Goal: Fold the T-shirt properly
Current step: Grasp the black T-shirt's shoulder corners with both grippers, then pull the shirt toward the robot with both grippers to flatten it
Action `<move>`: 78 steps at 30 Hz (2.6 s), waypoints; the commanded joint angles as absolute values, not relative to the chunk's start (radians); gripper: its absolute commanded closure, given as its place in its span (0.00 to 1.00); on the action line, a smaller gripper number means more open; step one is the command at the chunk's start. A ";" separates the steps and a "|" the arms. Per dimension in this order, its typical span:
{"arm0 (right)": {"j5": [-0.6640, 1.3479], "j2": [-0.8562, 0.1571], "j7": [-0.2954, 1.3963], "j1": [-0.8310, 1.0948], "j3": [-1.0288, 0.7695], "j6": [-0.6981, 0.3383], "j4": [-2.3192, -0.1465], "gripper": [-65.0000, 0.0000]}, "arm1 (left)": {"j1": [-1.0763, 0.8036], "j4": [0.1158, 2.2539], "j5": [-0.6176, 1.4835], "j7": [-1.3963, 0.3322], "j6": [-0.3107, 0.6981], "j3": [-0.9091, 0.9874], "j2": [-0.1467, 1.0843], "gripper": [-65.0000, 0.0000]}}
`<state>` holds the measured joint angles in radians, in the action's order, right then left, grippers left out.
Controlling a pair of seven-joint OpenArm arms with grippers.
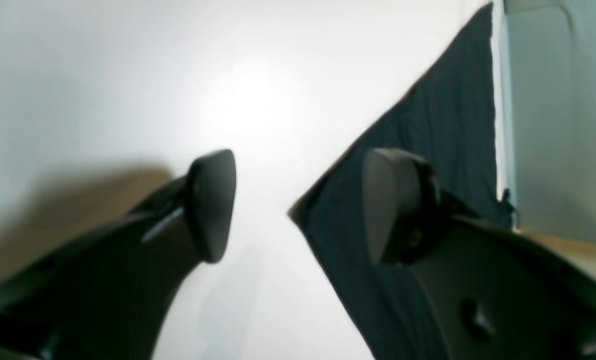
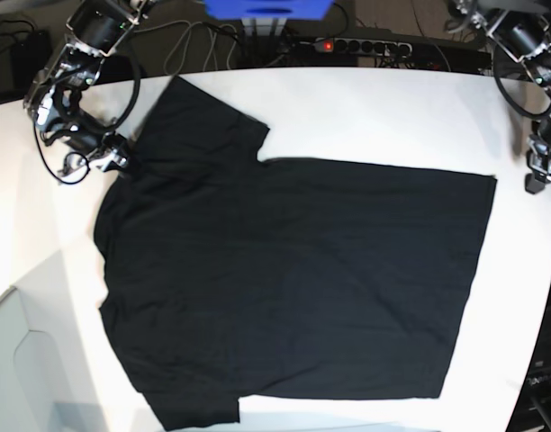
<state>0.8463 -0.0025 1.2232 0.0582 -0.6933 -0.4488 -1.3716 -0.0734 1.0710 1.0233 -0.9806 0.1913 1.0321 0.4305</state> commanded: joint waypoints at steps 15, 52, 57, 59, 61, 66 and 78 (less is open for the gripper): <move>0.840 0.005 1.241 0.058 -0.690 -0.458 -1.363 1.00 | 0.068 1.003 0.814 -1.049 0.203 1.023 0.329 0.41; 0.843 -0.044 1.241 0.159 -0.708 -0.458 -1.474 1.00 | -0.223 1.503 0.825 -1.047 0.213 0.894 0.334 1.00; 0.842 -0.042 1.247 0.186 -0.763 -0.458 -1.521 1.00 | -0.251 1.517 0.825 -1.047 0.213 0.894 0.335 1.00; 0.842 -0.044 1.245 0.197 -0.782 -0.458 -1.527 1.00 | -0.263 1.517 0.823 -1.047 0.213 0.894 0.335 1.00; 0.842 -0.044 1.248 0.209 -0.806 -0.458 -1.527 1.00 | -0.272 1.517 0.823 -1.044 0.213 0.894 0.335 1.00; 0.842 -0.053 1.248 0.232 -0.826 -0.458 -1.527 1.00 | -0.286 1.517 0.819 -1.044 0.213 0.894 0.335 1.00; 0.843 -0.044 1.250 0.300 -0.831 -0.460 -1.646 1.00 | -0.351 1.563 0.843 -1.038 0.214 0.894 0.323 1.00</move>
